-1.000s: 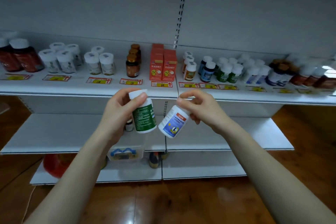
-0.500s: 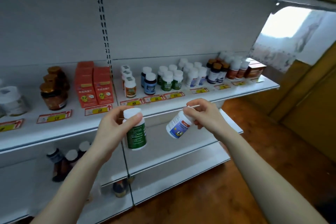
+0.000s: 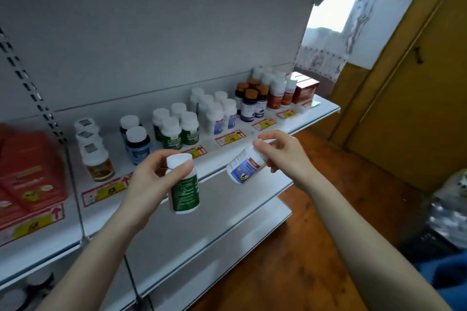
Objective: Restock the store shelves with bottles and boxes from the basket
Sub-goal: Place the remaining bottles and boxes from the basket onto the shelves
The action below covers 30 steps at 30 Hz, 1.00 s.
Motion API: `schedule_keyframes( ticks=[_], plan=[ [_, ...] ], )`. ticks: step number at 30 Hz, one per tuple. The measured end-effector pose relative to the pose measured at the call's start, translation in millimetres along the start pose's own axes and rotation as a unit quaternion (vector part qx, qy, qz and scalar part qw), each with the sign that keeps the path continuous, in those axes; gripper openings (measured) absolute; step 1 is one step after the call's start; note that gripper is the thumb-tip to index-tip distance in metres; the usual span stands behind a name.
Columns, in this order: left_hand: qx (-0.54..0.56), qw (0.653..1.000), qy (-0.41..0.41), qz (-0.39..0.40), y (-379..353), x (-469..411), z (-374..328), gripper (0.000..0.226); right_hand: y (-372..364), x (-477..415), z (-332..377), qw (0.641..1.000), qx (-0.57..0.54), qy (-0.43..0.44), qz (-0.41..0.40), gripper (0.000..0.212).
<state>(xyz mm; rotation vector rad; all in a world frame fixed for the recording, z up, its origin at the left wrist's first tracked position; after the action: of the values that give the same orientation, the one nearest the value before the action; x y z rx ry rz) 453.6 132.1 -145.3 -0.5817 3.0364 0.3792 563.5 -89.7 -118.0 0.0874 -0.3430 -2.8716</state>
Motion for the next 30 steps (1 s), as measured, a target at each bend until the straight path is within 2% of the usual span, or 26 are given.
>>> schedule_keyframes(
  ticks=[3,6,9,12,15,18,21,22,26,30],
  plan=[
    [-0.002,1.000,0.006,-0.014,-11.0,-25.6,-4.1,0.033,6.0,-37.5,3.9,1.000,-0.016,0.015,-0.006,0.018],
    [0.004,0.999,0.008,-0.046,-25.6,-51.5,-9.9,0.025,10.4,-84.5,9.5,0.998,-0.048,0.042,-0.011,0.015],
    [-0.003,0.996,0.021,-0.090,-37.8,-73.3,-14.6,0.042,15.1,-136.8,20.9,0.995,-0.051,0.082,-0.001,0.021],
    [-0.006,0.988,0.039,-0.146,-44.4,-87.5,-21.4,0.050,18.6,-192.9,38.6,0.992,-0.068,0.106,0.017,0.013],
    [-0.004,0.978,0.045,-0.205,-47.6,-95.5,-31.3,0.041,7.8,-246.3,58.4,0.988,-0.057,0.127,0.060,0.023],
    [-0.023,0.965,0.043,-0.256,-49.5,-98.0,-37.7,0.028,-15.0,-286.3,72.8,0.982,0.026,0.163,0.092,0.029],
    [-0.030,0.956,0.052,-0.288,-48.7,-97.7,-38.8,0.021,-41.7,-314.3,72.6,0.968,0.133,0.165,0.138,0.039],
    [-0.030,0.954,0.057,-0.291,-48.4,-97.6,-38.7,0.024,-50.5,-320.7,69.5,0.960,0.162,0.164,0.162,0.041],
    [-0.043,0.949,0.064,-0.306,-46.1,-99.0,-40.0,0.059,-76.4,-335.1,53.2,0.939,0.218,0.145,0.224,0.048],
    [-0.033,0.948,0.062,-0.311,-47.0,-103.3,-42.3,0.056,-92.0,-339.4,40.3,0.915,0.274,0.119,0.270,0.052]
  ],
)
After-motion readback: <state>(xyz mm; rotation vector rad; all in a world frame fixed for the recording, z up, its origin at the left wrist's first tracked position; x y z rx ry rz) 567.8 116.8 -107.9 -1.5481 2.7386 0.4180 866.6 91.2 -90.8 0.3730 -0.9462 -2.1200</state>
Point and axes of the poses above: each hand's wrist, its own x-axis away from the middle knuckle, its own y-axis out of the back of the hand, z = x × y, the point moved 4 cm from there along -x, towards the middle knuckle, and after that the axes turned 9 degrees about -x, right-handed, at the moved point
